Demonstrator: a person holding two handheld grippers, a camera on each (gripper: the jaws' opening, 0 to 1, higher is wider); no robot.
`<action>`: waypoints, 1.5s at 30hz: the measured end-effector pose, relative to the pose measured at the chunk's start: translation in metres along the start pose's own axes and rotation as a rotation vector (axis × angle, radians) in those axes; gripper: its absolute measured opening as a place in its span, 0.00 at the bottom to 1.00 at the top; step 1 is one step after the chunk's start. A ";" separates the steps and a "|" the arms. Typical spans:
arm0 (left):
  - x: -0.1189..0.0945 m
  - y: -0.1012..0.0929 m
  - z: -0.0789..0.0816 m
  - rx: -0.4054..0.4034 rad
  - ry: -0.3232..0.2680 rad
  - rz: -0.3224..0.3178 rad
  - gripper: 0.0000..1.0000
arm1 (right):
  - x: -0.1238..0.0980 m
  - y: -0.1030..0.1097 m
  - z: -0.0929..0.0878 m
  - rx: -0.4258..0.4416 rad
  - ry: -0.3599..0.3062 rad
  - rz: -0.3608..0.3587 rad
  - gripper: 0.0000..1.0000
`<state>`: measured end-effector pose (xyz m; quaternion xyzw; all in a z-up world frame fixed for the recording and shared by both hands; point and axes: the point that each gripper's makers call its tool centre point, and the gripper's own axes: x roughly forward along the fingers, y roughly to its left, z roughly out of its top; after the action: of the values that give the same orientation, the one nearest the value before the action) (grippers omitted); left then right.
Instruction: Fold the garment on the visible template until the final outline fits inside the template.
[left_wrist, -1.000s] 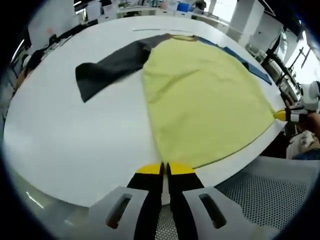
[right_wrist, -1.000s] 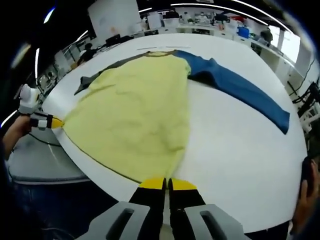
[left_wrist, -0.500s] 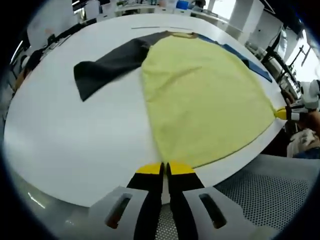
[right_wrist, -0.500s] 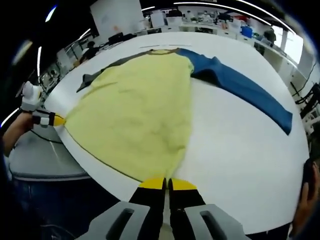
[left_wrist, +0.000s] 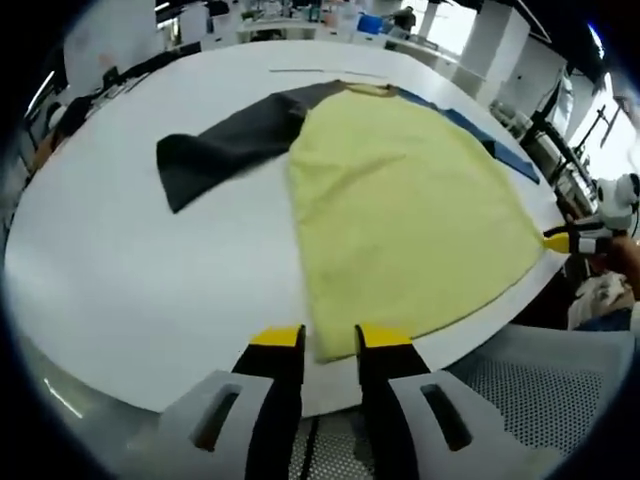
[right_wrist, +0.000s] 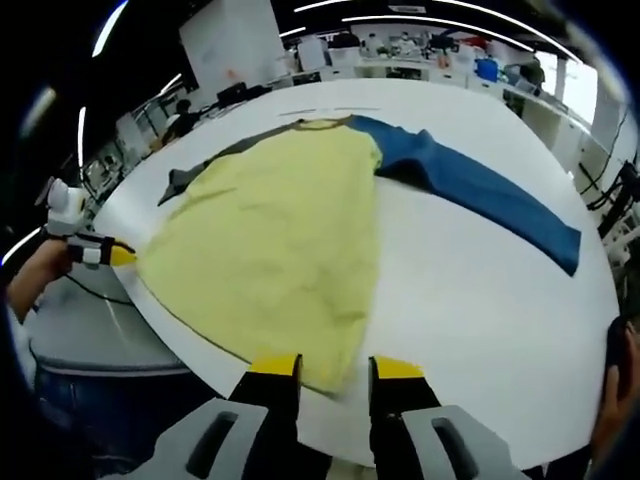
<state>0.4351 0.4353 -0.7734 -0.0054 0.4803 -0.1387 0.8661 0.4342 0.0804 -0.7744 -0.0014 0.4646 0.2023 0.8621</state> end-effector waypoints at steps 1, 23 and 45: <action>0.000 -0.003 0.004 0.009 -0.020 -0.013 0.25 | -0.001 0.000 0.002 0.003 -0.007 0.004 0.32; -0.008 -0.021 0.040 0.087 -0.190 -0.110 0.76 | -0.018 -0.055 0.062 0.083 -0.198 -0.054 0.86; -0.016 -0.038 0.065 0.145 -0.279 -0.187 0.99 | -0.029 -0.164 0.119 0.223 -0.333 -0.211 0.98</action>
<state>0.4724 0.3949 -0.7197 -0.0070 0.3417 -0.2509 0.9057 0.5728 -0.0581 -0.7136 0.0785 0.3325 0.0558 0.9382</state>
